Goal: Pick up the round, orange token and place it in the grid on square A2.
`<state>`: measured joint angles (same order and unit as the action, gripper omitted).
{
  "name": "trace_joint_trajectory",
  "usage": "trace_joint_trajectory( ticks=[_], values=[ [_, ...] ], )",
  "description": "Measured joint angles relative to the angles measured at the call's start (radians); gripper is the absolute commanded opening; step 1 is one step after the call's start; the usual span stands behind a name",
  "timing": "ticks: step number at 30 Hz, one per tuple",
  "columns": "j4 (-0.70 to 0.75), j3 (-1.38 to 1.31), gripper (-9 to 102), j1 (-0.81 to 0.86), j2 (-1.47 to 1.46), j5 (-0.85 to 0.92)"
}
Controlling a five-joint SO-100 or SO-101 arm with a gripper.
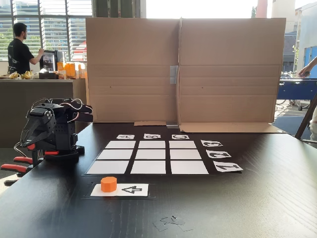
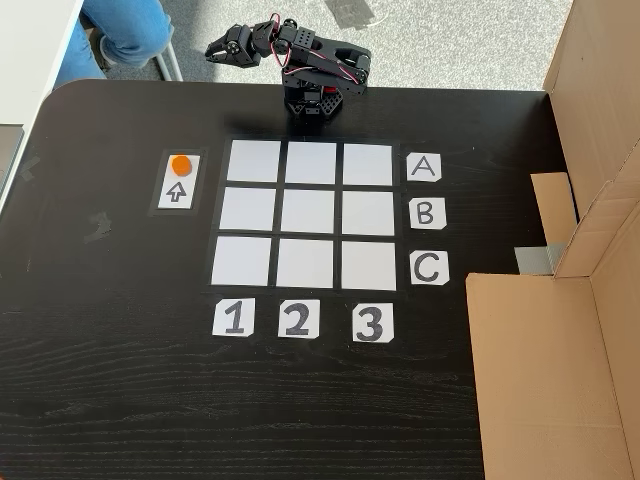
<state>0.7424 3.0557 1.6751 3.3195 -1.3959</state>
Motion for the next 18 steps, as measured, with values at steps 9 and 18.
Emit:
trace_joint_trajectory(
  ticks=[9, 18],
  values=[
    [-0.034, 0.0, 0, 0.035, 0.0, -0.078],
    [-0.035, 0.0, 0, 0.035, 0.0, -0.08]
  ],
)
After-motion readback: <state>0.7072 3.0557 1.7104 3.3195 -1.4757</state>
